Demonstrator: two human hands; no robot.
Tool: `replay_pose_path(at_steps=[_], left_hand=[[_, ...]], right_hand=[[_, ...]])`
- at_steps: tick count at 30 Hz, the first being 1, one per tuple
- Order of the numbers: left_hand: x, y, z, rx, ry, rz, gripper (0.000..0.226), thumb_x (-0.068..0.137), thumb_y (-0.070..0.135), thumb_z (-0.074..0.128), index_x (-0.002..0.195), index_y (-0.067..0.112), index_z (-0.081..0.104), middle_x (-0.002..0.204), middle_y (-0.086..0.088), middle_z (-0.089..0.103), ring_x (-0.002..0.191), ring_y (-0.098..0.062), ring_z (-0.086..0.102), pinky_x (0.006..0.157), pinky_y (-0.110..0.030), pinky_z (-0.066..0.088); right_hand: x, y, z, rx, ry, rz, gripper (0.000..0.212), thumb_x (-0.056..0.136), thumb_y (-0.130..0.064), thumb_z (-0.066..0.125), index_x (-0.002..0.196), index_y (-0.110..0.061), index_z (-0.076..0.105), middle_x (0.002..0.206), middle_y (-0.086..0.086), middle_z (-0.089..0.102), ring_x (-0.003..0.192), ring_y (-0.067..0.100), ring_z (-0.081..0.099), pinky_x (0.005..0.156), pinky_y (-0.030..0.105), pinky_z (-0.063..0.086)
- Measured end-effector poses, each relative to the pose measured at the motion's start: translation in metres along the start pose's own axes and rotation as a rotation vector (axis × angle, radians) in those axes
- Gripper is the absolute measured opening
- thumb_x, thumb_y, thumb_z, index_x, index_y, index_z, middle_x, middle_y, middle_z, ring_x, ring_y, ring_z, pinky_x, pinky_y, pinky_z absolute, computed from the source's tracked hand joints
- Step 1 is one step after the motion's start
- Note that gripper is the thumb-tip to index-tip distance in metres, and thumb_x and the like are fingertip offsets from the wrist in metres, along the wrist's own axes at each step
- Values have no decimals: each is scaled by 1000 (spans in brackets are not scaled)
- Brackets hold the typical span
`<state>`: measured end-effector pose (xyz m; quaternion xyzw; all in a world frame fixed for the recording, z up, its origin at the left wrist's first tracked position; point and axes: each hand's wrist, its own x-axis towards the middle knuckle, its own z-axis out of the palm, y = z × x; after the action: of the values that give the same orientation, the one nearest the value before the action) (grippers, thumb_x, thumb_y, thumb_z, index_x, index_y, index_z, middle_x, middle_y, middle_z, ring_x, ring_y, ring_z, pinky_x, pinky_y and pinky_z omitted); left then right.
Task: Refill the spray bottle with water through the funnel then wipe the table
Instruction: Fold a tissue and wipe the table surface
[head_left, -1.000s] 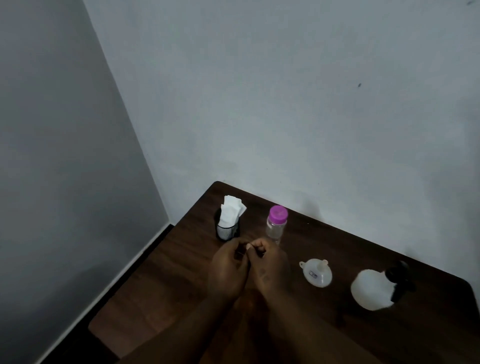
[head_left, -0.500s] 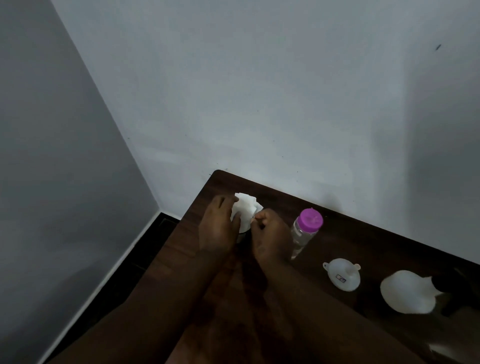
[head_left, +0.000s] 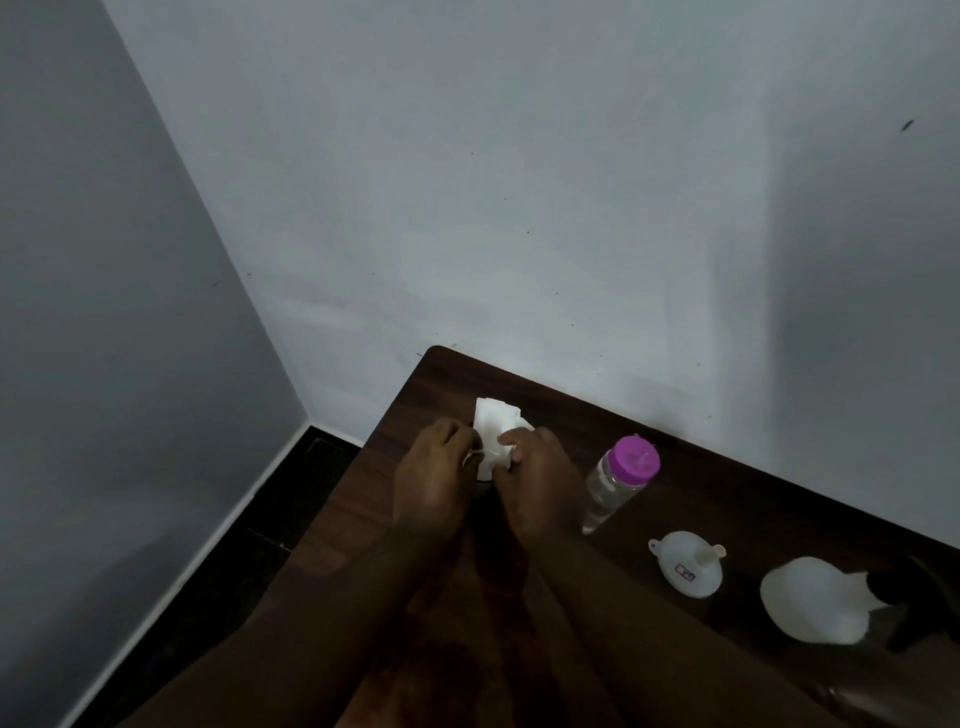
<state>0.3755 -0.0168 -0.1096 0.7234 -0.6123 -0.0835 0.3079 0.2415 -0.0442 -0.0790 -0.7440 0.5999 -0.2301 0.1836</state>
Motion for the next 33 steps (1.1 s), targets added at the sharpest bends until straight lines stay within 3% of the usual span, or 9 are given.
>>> replay_pose_path(at_steps=[5,8,11,14,17,22,26,30,33], left_hand=[[-7,5,-9,-79,33,16,8,92,24,70,98,19,70,99,3,68,96,-13,58,68,-22,43],[-7,5,-11,-133,25,63,14,93,33,64,96,20,68,93,5,68,91,-12,59,73,-32,51],[-7,8,-14,-146,29,60,18,90,43,59,93,26,67,90,11,67,87,-8,58,78,-32,49],[-6,13,-18,-171,23,63,16,86,41,69,91,26,68,89,12,66,85,-7,55,77,-26,40],[-11,12,-23,-260,-33,76,21,86,48,67,90,27,66,89,15,66,83,-9,59,72,-29,45],[-48,37,-37,-690,-198,-141,12,91,27,75,91,20,65,90,-2,70,88,-15,68,78,-29,56],[-93,43,-25,-852,-226,-277,8,89,8,76,89,12,69,89,-23,65,78,-14,62,71,-27,51],[-123,31,0,-777,-249,-401,15,73,28,80,87,27,73,86,-14,72,79,-15,67,71,-27,54],[-127,23,17,-700,-293,-414,20,78,19,81,94,23,69,94,-3,73,89,-18,68,76,-27,53]], right_hand=[[0,-4,-4,-6,-10,-84,6,90,-29,63,89,-29,69,103,-10,59,93,12,59,76,31,52],[-6,-6,-13,117,-3,-116,6,91,-28,63,94,-27,68,101,-8,65,97,12,60,85,33,51],[-11,-7,-29,107,15,-171,3,92,-33,61,90,-33,62,87,-14,65,85,5,60,75,35,54],[-13,-8,-51,157,38,-148,4,94,-32,61,91,-33,59,83,-14,66,80,3,62,69,33,55],[-22,-8,-76,309,71,-126,4,95,-25,63,93,-28,61,84,-14,67,81,1,64,69,24,55],[-52,9,-101,577,99,147,10,91,-15,70,91,-23,65,83,-11,67,79,-2,66,65,10,50],[-90,45,-91,724,-50,481,3,91,-15,70,92,-15,67,78,5,72,69,16,69,58,30,56],[-118,77,-61,786,-85,688,5,89,-10,71,92,-8,68,77,13,74,62,18,68,52,30,53],[-123,87,-43,800,-106,817,6,89,-10,71,94,-8,68,80,13,74,66,20,68,57,33,55]])
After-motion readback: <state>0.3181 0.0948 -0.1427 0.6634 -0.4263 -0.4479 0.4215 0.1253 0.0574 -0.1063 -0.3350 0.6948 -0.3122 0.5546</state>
